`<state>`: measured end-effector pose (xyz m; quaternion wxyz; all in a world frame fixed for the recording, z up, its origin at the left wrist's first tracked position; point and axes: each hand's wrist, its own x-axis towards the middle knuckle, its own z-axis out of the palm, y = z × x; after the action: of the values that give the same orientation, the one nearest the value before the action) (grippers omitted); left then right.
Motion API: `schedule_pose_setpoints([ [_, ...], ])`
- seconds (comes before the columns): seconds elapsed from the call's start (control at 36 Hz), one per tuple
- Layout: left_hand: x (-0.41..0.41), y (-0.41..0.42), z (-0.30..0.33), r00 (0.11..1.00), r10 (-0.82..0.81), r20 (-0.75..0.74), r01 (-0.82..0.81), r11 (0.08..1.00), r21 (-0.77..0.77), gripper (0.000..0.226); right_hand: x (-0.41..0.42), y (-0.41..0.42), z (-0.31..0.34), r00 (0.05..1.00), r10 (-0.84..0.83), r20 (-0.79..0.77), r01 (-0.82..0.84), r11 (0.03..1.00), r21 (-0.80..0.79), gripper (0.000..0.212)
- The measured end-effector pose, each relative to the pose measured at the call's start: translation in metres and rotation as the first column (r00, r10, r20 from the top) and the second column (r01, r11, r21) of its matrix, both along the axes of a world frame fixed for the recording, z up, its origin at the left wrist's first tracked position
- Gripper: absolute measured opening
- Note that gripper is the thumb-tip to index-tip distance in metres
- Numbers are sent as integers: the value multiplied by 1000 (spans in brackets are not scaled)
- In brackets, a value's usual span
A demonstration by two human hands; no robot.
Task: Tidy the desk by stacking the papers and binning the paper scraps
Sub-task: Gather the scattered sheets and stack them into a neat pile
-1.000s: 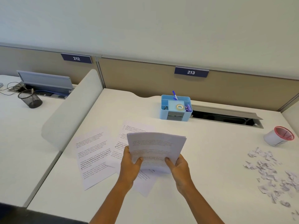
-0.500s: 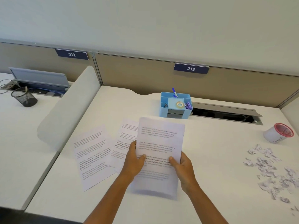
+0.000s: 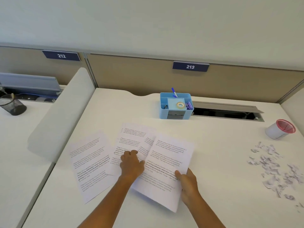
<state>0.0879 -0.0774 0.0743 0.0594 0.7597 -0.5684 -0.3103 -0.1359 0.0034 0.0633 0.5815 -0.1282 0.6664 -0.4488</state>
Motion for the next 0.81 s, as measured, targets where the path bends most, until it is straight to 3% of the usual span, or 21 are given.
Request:
schedule_pose_setpoints([
  [0.31, -2, -12, -7, 999, 29, 17, -30, 996, 87, 78, 23, -22, -10, 997, 42, 69, -41, 999, -15, 36],
  [0.56, -5, -15, -8, 996, 83, -35, -79, 991, 109, 76, 32, -34, -19, 996, 86, -34, -83, 994, 77, 29],
  [0.81, -6, -25, -7, 990, 60, 125, -80, 984, 162, 76, 32, -35, -20, 995, 88, -48, -84, 994, 76, 30],
])
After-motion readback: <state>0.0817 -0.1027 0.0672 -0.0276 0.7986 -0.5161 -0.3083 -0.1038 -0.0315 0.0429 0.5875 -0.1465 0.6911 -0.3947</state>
